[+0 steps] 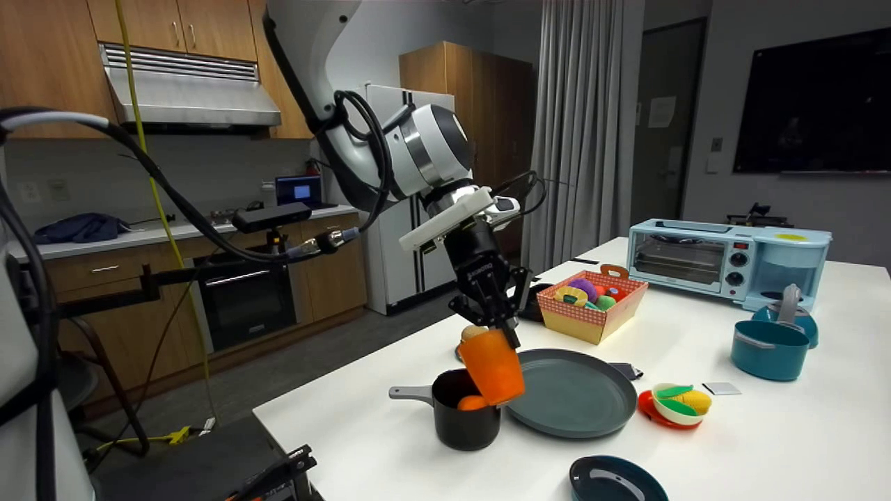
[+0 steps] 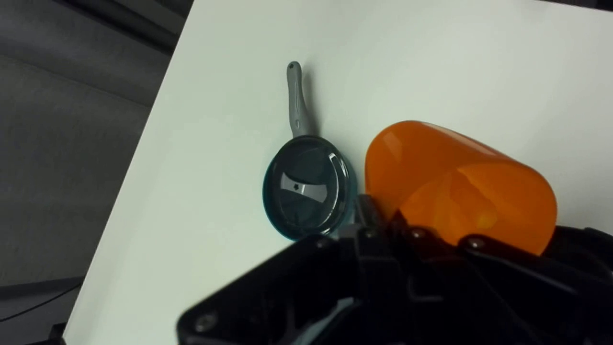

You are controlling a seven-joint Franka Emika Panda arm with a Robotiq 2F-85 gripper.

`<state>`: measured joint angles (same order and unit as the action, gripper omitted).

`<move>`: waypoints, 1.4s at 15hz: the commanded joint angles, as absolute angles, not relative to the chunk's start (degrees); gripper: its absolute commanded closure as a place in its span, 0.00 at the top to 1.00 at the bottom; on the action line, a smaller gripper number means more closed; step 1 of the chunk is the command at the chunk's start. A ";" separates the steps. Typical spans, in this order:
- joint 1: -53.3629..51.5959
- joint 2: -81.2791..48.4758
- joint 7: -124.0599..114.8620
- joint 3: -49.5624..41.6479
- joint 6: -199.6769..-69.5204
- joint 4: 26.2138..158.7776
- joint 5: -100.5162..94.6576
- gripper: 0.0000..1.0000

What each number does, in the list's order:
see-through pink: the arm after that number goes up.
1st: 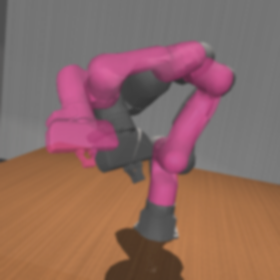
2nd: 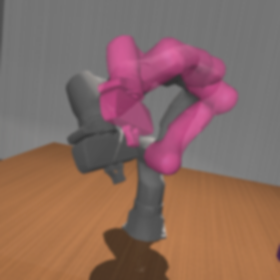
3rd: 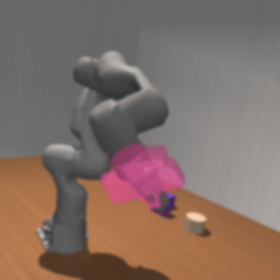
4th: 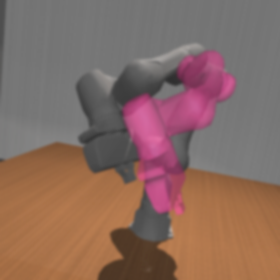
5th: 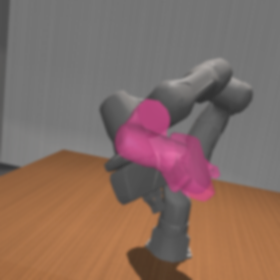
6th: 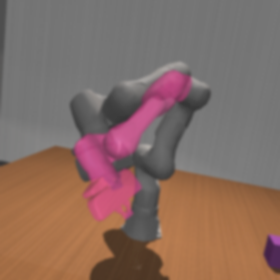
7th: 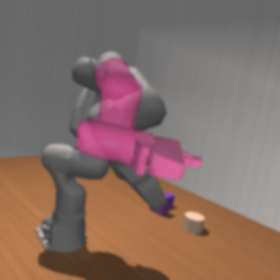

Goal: Pour the contents of the cup into the pot

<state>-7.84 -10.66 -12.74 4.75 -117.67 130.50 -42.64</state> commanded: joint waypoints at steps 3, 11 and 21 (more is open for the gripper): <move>-9.19 -15.83 -14.43 4.63 -110.52 125.07 -45.92 0.01; -12.18 -20.00 -14.92 4.93 -103.13 119.62 -48.00 0.01; -14.22 -26.51 -14.59 4.95 -92.90 113.53 -50.50 0.01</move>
